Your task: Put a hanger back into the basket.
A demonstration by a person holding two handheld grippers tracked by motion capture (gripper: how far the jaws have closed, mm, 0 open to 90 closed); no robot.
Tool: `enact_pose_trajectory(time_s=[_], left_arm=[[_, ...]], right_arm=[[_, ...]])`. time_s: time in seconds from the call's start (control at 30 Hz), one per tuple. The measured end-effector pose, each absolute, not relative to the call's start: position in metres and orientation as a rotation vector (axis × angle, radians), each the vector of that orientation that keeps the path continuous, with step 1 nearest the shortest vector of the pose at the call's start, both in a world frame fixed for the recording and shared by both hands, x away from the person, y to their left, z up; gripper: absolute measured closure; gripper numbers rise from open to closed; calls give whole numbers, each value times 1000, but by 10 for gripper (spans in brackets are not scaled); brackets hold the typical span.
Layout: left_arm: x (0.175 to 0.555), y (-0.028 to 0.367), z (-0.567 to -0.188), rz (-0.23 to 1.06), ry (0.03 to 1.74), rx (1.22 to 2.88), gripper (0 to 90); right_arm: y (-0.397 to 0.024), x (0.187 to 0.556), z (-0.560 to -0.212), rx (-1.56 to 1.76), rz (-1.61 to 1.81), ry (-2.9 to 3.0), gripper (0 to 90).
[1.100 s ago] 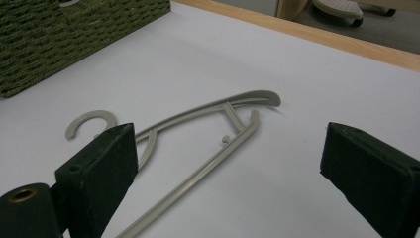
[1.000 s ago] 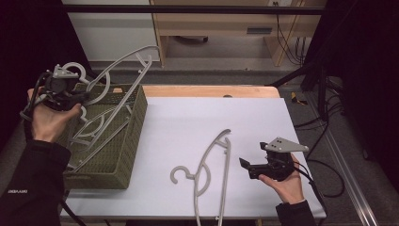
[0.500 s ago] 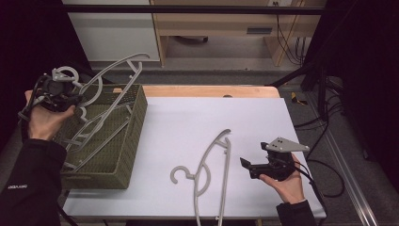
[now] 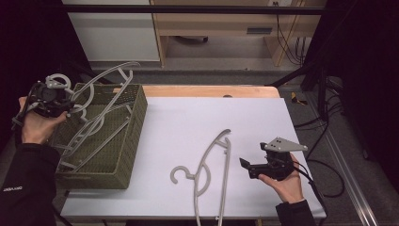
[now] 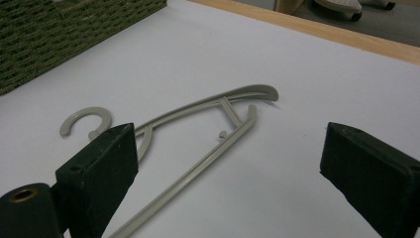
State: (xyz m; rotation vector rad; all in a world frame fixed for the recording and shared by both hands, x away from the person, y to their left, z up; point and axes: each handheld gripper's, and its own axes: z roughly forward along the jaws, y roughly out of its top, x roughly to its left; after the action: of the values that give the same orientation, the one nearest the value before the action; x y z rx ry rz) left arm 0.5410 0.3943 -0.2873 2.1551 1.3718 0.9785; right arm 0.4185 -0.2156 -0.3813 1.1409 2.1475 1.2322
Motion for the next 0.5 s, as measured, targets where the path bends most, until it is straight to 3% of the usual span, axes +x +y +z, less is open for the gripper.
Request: enact_pose_trajectory(time_s=[0.5], left_arm=[[542,408,-313,983,1384,2245,826]], right_arm=[[-215,419,-382,1144,1229,2149,84]])
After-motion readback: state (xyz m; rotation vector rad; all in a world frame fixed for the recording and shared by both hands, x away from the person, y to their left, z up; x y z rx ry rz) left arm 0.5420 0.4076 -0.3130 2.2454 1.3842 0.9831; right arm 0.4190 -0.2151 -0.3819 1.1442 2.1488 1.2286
